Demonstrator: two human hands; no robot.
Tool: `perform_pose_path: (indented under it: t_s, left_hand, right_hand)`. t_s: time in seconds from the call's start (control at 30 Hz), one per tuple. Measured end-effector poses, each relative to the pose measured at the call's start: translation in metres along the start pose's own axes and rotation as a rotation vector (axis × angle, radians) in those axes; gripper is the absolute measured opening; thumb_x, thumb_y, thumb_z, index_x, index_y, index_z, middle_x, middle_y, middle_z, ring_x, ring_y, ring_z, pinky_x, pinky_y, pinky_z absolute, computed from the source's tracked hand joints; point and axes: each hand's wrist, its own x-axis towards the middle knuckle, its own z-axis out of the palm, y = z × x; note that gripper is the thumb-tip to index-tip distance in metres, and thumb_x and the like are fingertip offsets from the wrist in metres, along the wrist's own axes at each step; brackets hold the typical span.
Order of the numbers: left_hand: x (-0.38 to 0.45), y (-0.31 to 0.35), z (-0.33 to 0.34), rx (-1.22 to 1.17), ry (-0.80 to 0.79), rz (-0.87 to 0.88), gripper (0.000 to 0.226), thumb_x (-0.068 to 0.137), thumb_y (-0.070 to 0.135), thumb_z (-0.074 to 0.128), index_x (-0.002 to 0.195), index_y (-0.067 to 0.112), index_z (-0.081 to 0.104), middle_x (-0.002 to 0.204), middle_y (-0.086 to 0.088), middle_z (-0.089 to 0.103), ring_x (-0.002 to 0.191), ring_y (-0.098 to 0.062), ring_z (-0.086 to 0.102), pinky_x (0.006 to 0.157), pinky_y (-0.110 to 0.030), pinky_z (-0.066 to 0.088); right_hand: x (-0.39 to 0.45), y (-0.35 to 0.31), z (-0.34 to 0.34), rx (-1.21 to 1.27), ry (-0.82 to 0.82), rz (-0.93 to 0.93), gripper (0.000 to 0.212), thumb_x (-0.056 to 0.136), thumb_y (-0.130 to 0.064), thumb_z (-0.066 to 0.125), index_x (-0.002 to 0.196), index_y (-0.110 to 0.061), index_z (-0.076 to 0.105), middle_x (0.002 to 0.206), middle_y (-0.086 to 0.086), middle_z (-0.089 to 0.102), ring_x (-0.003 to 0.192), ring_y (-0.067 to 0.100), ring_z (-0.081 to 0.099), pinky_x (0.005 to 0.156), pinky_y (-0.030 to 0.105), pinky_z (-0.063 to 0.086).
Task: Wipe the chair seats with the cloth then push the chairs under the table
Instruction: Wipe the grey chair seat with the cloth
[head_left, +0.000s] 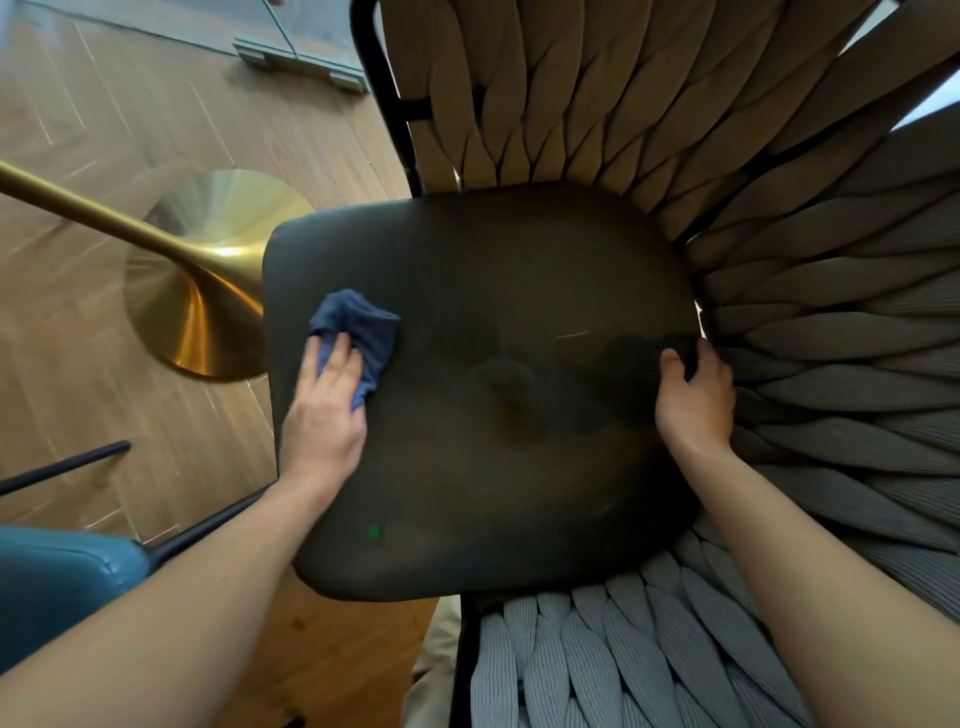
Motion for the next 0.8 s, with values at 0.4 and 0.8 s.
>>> perform_pose_path:
  t_s: [0.4,0.8]
  left_hand:
    - [0.003,0.055,0.016,-0.061,-0.070,0.156,0.048,0.094,0.016,0.042,0.141,0.007,0.045,0.153,-0.005,0.036,0.147,-0.027,0.015,0.116,-0.043,0.025]
    - [0.010,0.114,0.044,-0.141,-0.132,0.227,0.049,0.092,0.012,0.047,0.141,0.011,0.045,0.154,-0.001,0.034,0.148,-0.021,0.009,0.118,-0.043,0.023]
  right_hand:
    - [0.001,-0.002,-0.001,0.046,0.013,0.010,0.059,0.099,-0.044,0.041,0.152,-0.020,0.029,0.156,0.006,0.030,0.144,0.030,0.026,0.117,0.049,0.024]
    - [0.004,0.002,-0.001,0.067,0.003,0.024,0.060,0.099,-0.045,0.041,0.152,-0.019,0.030,0.156,0.005,0.032,0.144,0.029,0.028,0.117,0.049,0.026]
